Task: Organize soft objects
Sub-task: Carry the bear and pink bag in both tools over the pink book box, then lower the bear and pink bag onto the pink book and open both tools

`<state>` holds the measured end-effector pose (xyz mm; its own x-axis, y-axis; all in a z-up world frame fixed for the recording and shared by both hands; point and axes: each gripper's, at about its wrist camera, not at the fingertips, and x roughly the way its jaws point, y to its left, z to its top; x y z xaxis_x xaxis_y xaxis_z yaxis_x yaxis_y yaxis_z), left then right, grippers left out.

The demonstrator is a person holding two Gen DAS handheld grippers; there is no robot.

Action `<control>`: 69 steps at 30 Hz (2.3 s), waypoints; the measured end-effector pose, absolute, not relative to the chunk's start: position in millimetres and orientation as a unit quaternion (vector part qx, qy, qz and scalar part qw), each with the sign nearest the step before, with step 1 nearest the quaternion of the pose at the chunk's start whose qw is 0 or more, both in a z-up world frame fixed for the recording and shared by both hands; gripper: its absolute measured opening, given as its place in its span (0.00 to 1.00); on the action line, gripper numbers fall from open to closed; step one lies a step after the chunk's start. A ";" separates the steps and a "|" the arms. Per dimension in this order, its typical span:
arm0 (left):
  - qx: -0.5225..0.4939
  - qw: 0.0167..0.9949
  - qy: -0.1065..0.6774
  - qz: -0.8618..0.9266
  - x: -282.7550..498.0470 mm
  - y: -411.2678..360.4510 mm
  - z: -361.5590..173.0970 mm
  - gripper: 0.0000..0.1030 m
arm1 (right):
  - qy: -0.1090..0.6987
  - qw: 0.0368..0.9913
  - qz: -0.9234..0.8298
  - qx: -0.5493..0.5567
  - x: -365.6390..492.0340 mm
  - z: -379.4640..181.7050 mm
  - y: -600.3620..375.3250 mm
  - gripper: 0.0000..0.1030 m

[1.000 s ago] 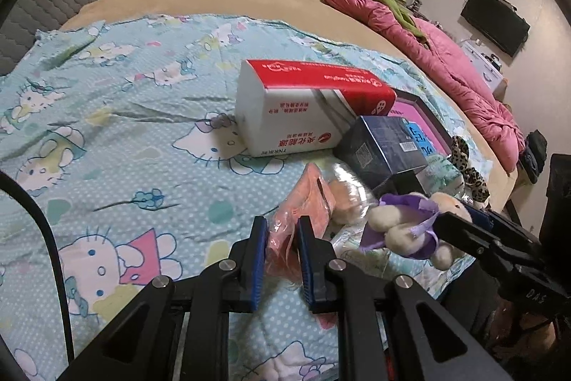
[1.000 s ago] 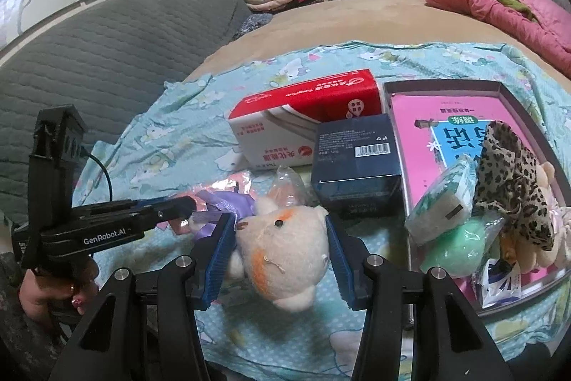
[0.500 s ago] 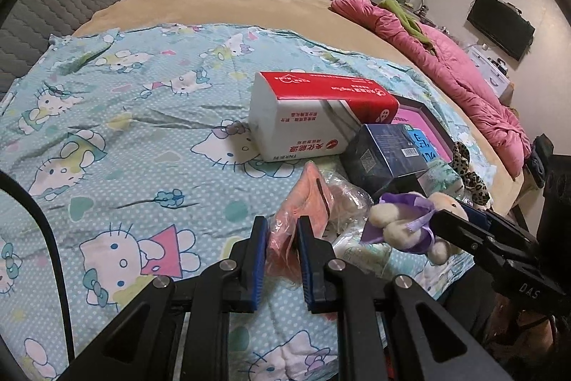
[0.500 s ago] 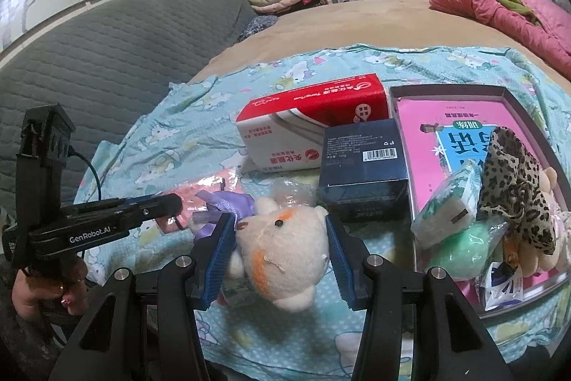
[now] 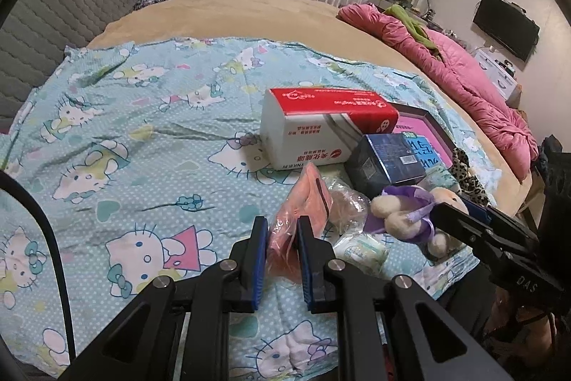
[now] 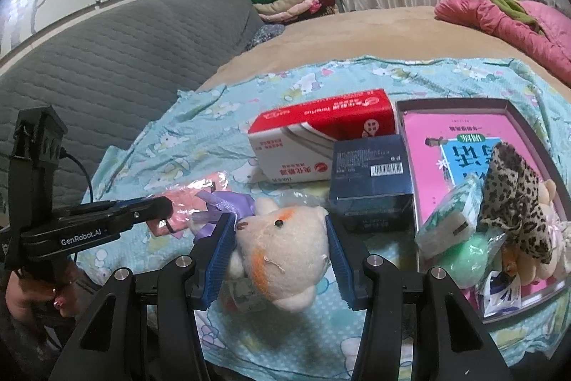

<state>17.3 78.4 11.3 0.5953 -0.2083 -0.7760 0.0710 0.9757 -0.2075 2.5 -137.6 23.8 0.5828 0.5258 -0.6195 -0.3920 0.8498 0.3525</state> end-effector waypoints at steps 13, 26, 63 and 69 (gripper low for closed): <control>-0.062 0.904 0.414 -0.083 9.0 55.0 48.9 0.16 | 0.331 0.902 0.253 0.115 -2.4 49.1 -160.7 0.51; -0.040 0.907 0.403 -0.112 18.7 9.3 71.7 0.16 | 0.284 0.925 0.210 0.144 -6.7 71.7 -206.6 0.51; -0.009 0.856 0.482 -0.185 133.6 -159.6 -9.0 0.17 | 0.366 0.901 -0.041 0.229 40.6 -11.4 -373.3 0.52; -0.017 0.853 0.486 -0.191 134.4 -160.1 -11.5 0.17 | 0.381 0.895 -0.041 0.229 45.7 -21.9 -372.5 0.59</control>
